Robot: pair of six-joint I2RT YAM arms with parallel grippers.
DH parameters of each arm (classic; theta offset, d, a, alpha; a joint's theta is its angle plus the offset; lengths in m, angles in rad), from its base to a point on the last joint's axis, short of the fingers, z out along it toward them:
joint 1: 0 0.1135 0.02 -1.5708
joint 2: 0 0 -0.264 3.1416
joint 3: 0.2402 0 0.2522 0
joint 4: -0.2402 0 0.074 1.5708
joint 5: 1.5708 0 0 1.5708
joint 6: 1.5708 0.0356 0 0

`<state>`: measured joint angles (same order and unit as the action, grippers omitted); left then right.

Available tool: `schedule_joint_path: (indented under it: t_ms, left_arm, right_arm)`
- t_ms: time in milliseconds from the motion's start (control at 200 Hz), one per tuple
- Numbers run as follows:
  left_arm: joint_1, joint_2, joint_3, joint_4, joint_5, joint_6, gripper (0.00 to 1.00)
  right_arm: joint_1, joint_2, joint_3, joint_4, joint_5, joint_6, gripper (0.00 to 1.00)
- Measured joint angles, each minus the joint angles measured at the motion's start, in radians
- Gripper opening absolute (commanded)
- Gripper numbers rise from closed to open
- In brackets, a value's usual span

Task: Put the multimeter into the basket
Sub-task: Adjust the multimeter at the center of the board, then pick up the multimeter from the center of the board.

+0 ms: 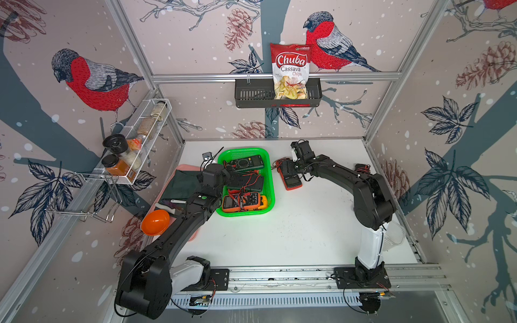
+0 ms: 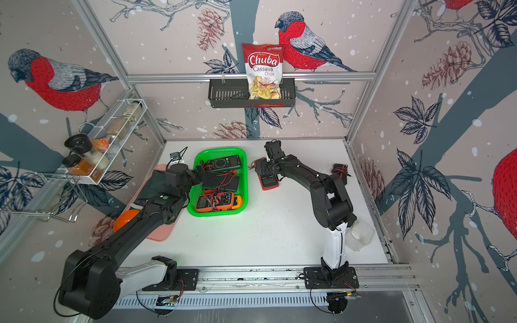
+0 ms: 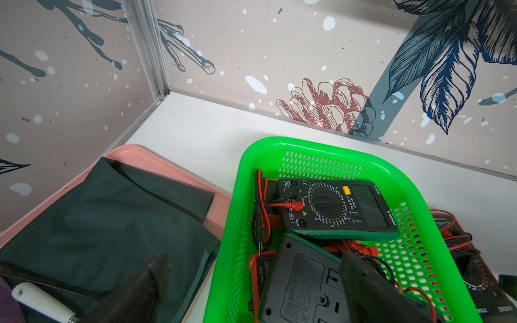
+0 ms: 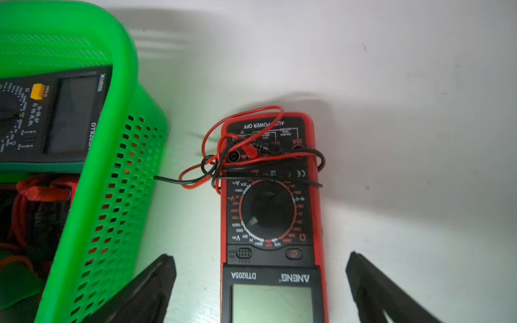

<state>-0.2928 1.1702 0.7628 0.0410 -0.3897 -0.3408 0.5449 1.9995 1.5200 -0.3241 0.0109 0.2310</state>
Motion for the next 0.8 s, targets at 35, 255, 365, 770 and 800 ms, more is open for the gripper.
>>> schedule_joint_path:
  t_ms: [35,255,365,770,800]
  left_arm:
    - [0.0,0.0,0.0,0.0,0.0,0.0,0.98]
    - [0.0,-0.005,-0.005,0.0,-0.001,0.0,0.98]
    - [0.0,-0.009,-0.007,0.0,-0.002,0.0,0.98]
    - [0.0,-0.008,-0.017,0.0,-0.004,0.0,0.98]
    - [0.0,-0.008,-0.018,0.0,-0.004,0.0,0.98]
  right_arm:
    - [-0.001,0.021,0.02,-0.003,0.005,-0.006,1.0]
    - [-0.01,0.148,0.127,-0.068,0.005,-0.05,1.0]
    - [-0.012,0.177,0.142,-0.092,0.005,-0.072,1.0]
    - [0.002,0.215,0.125,-0.114,-0.013,-0.108,1.0]
    - [0.003,0.216,0.125,-0.114,-0.01,-0.116,1.0]
